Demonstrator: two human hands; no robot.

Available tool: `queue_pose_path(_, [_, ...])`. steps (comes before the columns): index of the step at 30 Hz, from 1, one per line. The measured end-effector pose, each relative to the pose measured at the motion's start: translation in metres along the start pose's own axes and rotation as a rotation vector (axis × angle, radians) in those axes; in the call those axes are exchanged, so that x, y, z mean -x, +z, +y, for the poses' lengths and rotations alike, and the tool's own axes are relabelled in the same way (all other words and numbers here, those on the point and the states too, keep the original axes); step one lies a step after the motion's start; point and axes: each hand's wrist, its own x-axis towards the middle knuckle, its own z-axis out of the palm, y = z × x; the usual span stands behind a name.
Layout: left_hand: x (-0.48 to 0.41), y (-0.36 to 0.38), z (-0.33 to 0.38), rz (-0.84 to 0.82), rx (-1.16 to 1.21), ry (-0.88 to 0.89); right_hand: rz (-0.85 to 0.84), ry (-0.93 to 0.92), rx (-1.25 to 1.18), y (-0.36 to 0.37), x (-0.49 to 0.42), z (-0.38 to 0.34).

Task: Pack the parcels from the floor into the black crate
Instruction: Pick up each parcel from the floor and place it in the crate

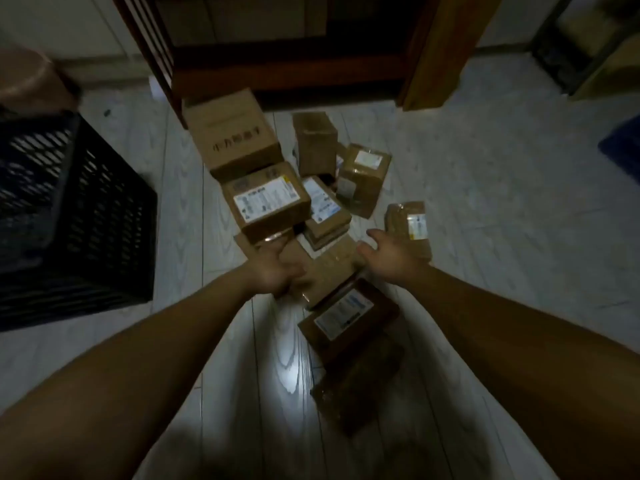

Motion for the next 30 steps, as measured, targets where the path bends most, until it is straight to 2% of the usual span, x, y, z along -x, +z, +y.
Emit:
queue_pose_path(3, [-0.028,0.03,-0.032,-0.016,-0.022,-0.066,0.027,-0.004,0.095,0.033,-0.025,0.029])
queue_pose_path(7, [-0.059,0.061,-0.066,0.001,0.15,-0.186,-0.073,0.01,0.105,0.061,-0.046,0.055])
queue_pose_path(10, [-0.067,0.076,-0.079,-0.026,0.284,-0.326,-0.116,-0.028,0.015,0.075,-0.047,0.062])
queue_pose_path(16, [-0.059,0.077,-0.068,0.107,0.459,-0.337,0.02,-0.006,-0.124,0.068,-0.033,0.056])
queue_pose_path(19, [-0.031,0.061,-0.045,0.166,0.51,-0.329,0.063,0.015,-0.18,0.049,-0.006,0.028])
queue_pose_path(22, [0.017,0.029,-0.008,0.195,0.543,-0.37,0.028,0.058,-0.234,0.012,0.033,-0.012])
queue_pose_path(26, [0.092,-0.036,0.051,0.188,0.6,-0.387,0.039,0.1,-0.289,-0.054,0.094,-0.083])
queue_pose_path(30, [0.165,-0.107,0.119,0.295,0.615,-0.352,0.08,0.11,-0.355,-0.122,0.16,-0.168])
